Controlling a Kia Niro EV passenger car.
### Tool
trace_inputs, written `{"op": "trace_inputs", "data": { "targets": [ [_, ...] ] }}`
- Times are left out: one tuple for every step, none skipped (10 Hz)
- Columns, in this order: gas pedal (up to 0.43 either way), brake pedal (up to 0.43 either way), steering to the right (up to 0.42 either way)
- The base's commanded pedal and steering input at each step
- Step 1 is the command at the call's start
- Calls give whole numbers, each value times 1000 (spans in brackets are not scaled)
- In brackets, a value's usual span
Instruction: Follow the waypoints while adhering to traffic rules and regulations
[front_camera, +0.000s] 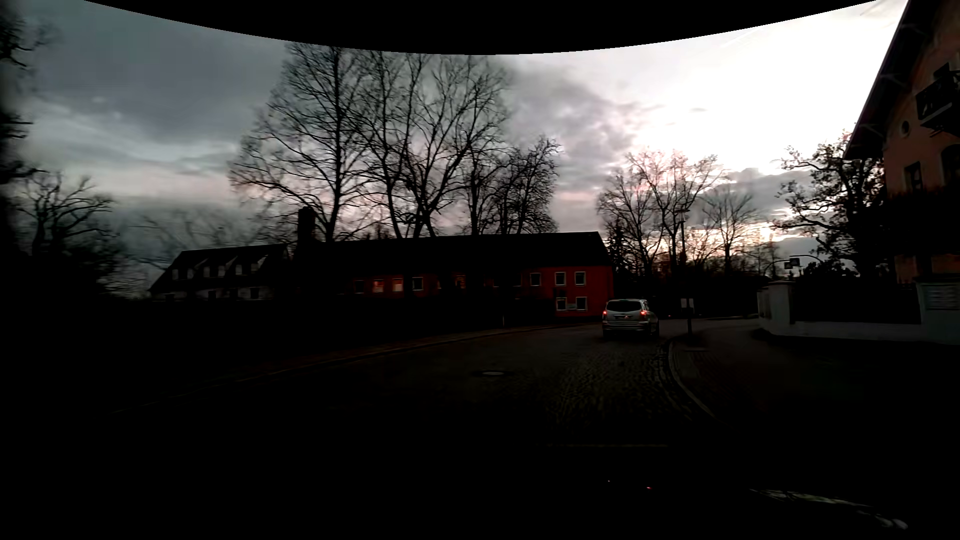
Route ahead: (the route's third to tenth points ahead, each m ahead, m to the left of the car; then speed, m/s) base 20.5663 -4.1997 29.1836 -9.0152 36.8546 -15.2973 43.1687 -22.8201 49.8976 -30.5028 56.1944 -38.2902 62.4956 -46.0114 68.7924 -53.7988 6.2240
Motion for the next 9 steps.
{"op": "trace_inputs", "data": {
  "targets": [
    [87,0,101],
    [87,0,101],
    [87,0,100],
    [87,0,100],
    [87,0,101],
    [87,0,101],
    [87,0,100],
    [87,0,97],
    [79,0,94]
  ]
}}
